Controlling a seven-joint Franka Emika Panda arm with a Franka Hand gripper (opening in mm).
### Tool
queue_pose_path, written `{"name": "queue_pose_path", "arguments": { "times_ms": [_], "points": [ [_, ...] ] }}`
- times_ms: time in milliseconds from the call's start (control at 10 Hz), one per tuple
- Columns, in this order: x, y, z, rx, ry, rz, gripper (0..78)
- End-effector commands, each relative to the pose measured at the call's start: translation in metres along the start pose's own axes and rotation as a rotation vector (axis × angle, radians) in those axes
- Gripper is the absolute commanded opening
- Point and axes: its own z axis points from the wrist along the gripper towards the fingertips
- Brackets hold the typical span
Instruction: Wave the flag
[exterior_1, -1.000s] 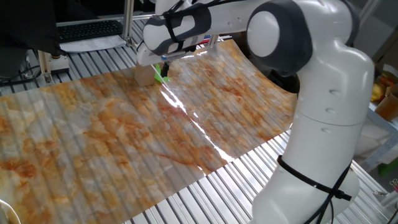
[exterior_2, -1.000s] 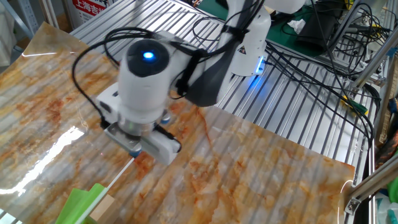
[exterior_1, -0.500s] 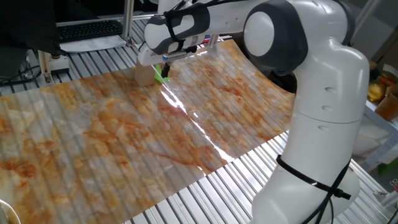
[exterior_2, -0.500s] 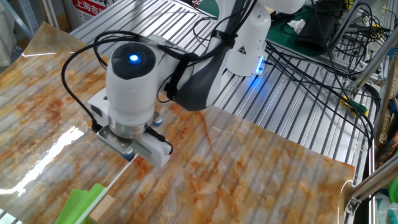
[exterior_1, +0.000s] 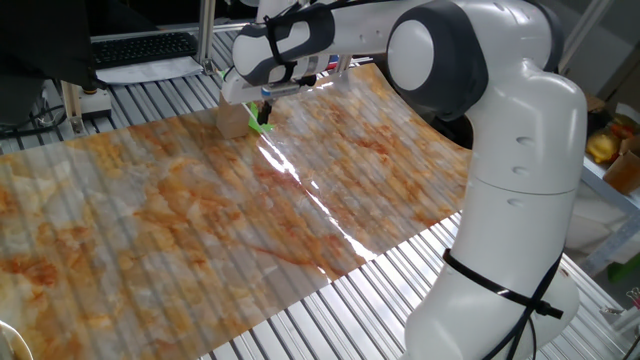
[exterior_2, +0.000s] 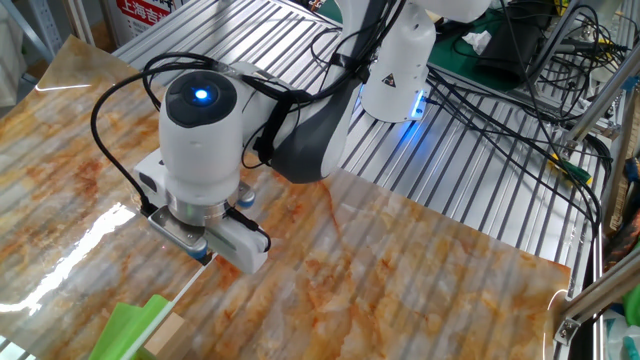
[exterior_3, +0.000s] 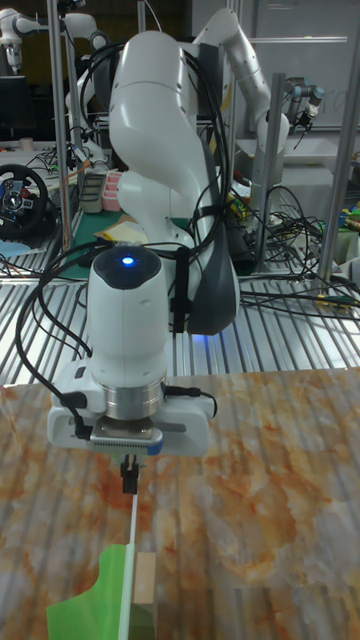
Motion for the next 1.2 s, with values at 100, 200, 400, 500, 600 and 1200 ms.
{"name": "queue_pose_path", "arguments": {
  "times_ms": [100,200,400,500,600,1200],
  "points": [
    [-0.0018,-0.0003,-0.0024,-0.002,0.003,-0.005,0.0],
    [-0.0019,0.0000,-0.0026,-0.008,0.004,-0.006,0.0],
    [-0.0019,0.0000,-0.0026,-0.008,0.004,-0.006,77.4],
    [-0.0019,0.0000,-0.0026,-0.008,0.004,-0.006,77.4],
    [-0.0019,0.0000,-0.0026,-0.008,0.004,-0.006,77.4],
    [-0.0019,0.0000,-0.0026,-0.008,0.004,-0.006,77.4]
  ]
}}
